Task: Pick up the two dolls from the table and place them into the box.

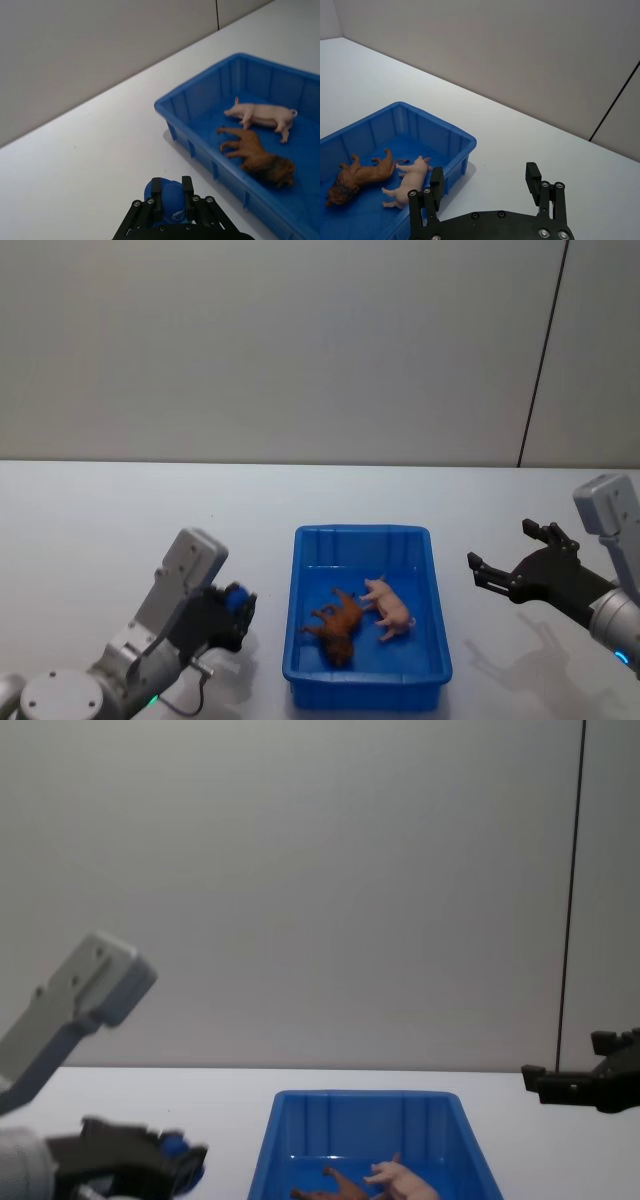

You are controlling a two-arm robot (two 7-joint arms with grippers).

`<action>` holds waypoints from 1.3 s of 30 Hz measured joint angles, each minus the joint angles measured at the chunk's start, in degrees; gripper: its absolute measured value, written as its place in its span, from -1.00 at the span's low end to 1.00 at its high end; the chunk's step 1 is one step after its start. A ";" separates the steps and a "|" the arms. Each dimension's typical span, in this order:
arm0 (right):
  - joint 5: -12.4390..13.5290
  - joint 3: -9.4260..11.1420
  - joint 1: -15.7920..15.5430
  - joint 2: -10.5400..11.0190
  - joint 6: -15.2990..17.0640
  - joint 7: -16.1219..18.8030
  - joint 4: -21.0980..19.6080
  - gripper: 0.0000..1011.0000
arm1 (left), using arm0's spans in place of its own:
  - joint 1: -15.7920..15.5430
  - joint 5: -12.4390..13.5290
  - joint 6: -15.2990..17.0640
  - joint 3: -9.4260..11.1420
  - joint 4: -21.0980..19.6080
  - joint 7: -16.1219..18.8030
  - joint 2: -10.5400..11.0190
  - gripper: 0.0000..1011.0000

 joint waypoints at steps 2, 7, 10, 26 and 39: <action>0.00 0.00 0.00 0.00 0.00 0.00 0.00 0.98 | -0.95 0.80 -0.39 -0.05 -0.28 -0.59 -0.44 -0.54; 0.00 0.00 0.00 0.00 0.00 0.00 0.00 0.98 | -3.14 2.56 -1.66 0.05 -0.34 -2.10 -1.77 -0.59; 0.00 0.00 0.00 0.00 0.00 0.00 0.00 0.98 | -4.78 3.43 -2.75 0.47 0.28 -3.32 -3.06 -0.62; 0.00 0.00 0.00 0.00 0.00 0.00 0.00 0.98 | -11.22 3.76 -9.76 3.69 7.31 -7.65 -10.30 -0.07; 0.00 0.00 0.00 0.00 0.00 0.00 0.00 0.98 | -9.01 0.87 -14.54 4.90 5.74 -5.22 -10.53 0.79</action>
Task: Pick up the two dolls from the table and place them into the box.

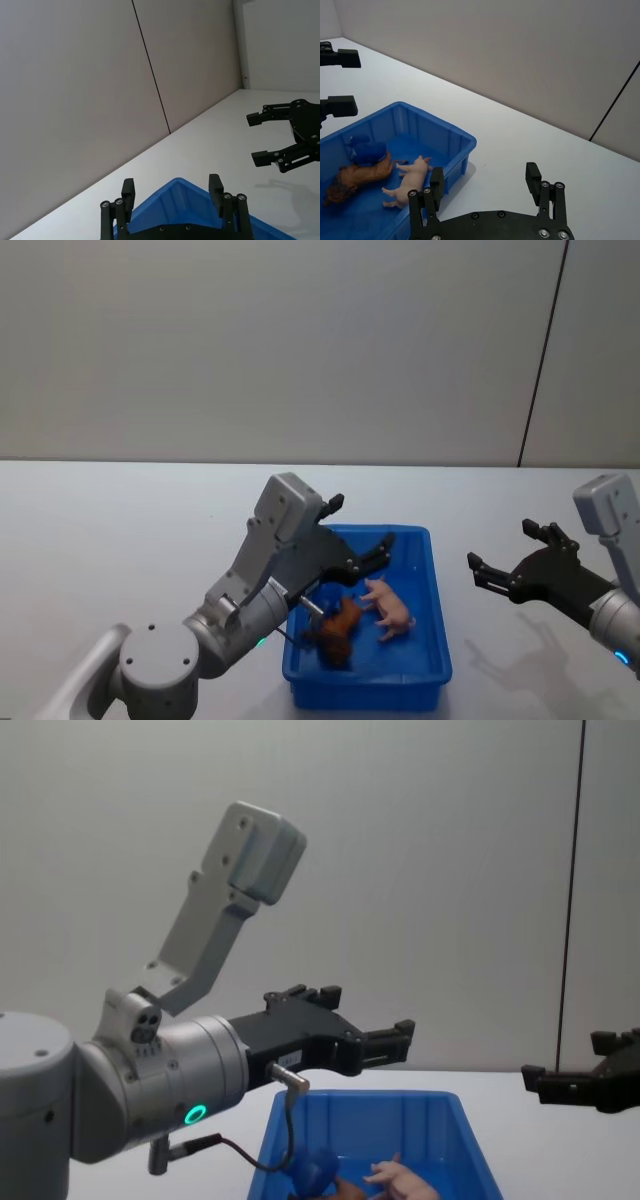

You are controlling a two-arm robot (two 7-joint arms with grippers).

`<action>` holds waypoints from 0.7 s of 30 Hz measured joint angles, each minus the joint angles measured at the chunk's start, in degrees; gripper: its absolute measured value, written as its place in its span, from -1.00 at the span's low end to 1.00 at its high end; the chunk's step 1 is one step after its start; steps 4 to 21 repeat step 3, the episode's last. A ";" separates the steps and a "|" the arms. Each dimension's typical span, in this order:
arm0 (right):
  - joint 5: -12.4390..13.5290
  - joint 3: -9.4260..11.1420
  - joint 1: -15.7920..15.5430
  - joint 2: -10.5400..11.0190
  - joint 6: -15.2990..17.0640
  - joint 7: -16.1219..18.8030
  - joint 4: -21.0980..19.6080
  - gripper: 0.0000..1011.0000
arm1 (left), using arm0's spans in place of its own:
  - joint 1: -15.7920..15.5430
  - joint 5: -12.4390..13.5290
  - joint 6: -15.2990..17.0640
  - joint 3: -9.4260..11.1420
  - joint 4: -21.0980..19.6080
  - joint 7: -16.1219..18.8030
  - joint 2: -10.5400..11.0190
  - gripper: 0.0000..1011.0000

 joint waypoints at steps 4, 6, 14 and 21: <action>0.00 0.00 0.00 0.00 0.00 0.00 0.00 0.98 | 0.44 -0.34 -0.54 0.07 -0.53 0.45 0.17 0.92; 0.00 0.00 0.00 0.00 0.00 0.00 0.00 0.98 | 0.44 -0.34 -0.54 0.07 -0.53 0.45 0.17 0.92; 0.00 0.00 0.00 0.00 0.00 0.00 0.00 0.98 | 0.44 -0.34 -0.54 0.07 -0.53 0.45 0.17 0.92; 0.00 0.00 0.00 0.00 0.00 0.00 0.00 0.98 | 0.44 -0.34 -0.54 0.07 -0.53 0.45 0.17 0.92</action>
